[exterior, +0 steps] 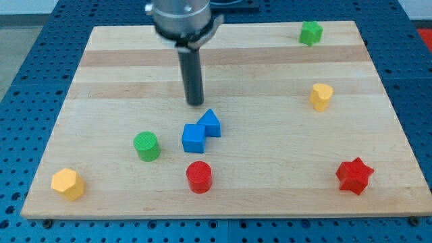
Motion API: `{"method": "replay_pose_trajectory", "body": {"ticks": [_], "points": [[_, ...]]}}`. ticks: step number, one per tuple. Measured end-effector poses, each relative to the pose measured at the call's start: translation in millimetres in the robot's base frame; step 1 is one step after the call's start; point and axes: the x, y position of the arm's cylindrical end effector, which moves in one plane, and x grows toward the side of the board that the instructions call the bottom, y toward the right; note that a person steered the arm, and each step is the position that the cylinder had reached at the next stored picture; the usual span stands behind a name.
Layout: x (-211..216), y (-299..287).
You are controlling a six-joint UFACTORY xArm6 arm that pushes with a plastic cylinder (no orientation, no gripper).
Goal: Move your arm to the green star
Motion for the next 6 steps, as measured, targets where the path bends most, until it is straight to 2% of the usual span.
{"method": "replay_pose_trajectory", "body": {"ticks": [2,3,5,6], "points": [[-148,66],[-194,127],[-201,263],[-201,297]]}}
